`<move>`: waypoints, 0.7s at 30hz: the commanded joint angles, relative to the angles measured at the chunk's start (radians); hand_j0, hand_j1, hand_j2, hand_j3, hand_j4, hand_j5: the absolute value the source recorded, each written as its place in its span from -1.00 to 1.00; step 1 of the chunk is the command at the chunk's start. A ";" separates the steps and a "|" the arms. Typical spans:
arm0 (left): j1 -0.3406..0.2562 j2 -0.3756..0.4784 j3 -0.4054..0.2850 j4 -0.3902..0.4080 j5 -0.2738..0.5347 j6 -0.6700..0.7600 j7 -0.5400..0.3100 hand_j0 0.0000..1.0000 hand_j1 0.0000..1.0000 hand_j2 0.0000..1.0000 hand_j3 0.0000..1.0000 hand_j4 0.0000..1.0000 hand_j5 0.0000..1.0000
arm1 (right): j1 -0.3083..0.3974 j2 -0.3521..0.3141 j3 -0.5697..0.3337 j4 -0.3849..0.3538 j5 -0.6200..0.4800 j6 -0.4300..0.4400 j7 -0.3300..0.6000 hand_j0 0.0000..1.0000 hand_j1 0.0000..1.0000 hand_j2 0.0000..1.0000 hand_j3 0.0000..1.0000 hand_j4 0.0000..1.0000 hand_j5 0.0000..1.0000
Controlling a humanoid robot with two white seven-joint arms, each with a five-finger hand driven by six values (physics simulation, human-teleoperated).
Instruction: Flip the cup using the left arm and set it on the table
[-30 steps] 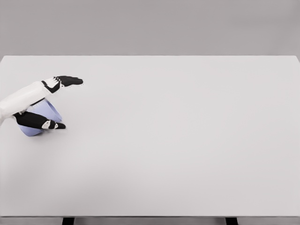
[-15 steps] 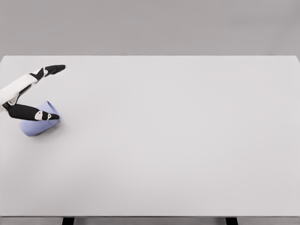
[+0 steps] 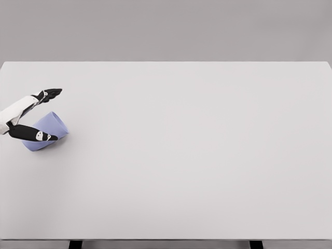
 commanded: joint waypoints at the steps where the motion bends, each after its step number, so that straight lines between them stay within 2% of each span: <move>1: 0.000 -0.004 0.014 0.000 0.003 0.025 0.000 1.00 1.00 1.00 1.00 1.00 1.00 | 0.000 0.000 0.000 0.000 0.000 0.000 0.000 1.00 1.00 1.00 1.00 1.00 1.00; 7: 0.014 -0.047 0.022 0.001 -0.016 0.117 0.000 1.00 1.00 1.00 1.00 1.00 1.00 | 0.000 0.000 0.000 0.000 0.000 0.000 0.000 1.00 1.00 1.00 1.00 1.00 1.00; 11: 0.040 -0.041 0.106 0.001 -0.016 0.117 0.000 1.00 1.00 1.00 1.00 1.00 1.00 | 0.000 0.000 0.000 0.000 0.000 0.000 0.000 1.00 1.00 1.00 1.00 1.00 1.00; 16: 0.051 -0.047 0.107 0.001 -0.020 0.118 0.000 1.00 1.00 1.00 1.00 1.00 1.00 | 0.000 0.000 0.000 0.000 0.000 0.000 0.000 1.00 1.00 1.00 1.00 1.00 1.00; 21: 0.049 -0.064 0.105 0.001 -0.023 0.187 0.002 1.00 1.00 1.00 1.00 1.00 1.00 | 0.000 0.000 0.000 0.000 0.000 0.000 0.000 1.00 1.00 1.00 1.00 1.00 1.00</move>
